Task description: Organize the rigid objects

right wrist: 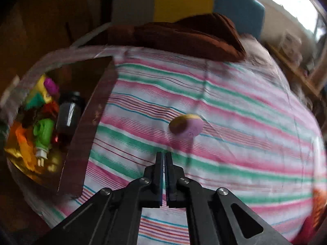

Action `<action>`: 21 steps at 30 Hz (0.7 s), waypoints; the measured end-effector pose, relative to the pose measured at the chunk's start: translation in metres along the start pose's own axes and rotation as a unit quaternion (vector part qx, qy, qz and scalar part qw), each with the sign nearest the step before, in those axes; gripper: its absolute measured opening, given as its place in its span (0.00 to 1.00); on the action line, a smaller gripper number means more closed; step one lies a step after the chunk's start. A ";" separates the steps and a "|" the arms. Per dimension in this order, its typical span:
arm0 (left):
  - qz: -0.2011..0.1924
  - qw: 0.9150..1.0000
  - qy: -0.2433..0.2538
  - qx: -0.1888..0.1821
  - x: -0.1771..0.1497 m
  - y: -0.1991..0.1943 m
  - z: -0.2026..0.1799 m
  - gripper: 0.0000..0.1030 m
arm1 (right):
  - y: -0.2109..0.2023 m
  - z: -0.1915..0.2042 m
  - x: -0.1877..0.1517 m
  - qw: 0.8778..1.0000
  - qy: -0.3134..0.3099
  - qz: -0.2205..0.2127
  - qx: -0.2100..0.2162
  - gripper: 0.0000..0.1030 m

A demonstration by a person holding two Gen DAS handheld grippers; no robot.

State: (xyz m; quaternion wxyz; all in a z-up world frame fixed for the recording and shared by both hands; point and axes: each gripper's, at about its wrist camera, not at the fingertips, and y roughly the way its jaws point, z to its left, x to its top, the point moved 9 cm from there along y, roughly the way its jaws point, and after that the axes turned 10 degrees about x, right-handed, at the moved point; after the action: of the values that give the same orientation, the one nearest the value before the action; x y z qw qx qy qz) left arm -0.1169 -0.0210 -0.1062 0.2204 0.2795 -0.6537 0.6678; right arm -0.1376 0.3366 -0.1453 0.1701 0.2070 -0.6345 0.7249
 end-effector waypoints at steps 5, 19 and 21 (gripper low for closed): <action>-0.003 1.000 -0.005 0.000 -0.001 -0.002 0.007 0.52 | 0.011 -0.005 -0.007 0.999 0.035 0.009 0.012 0.00; 0.008 1.000 -0.009 0.002 -0.003 0.006 0.008 0.52 | 0.029 -0.015 0.031 0.973 0.202 -0.051 0.101 1.00; 0.010 1.000 -0.011 0.005 -0.003 0.008 0.011 0.52 | 0.037 -0.018 0.040 0.964 0.238 -0.058 0.108 1.00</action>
State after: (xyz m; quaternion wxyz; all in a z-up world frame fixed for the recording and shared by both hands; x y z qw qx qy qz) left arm -0.1194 -0.0321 -0.1140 0.2050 0.2813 -0.6558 0.6700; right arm -0.1916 0.3488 -0.1580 0.3345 0.0816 -0.4810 0.8063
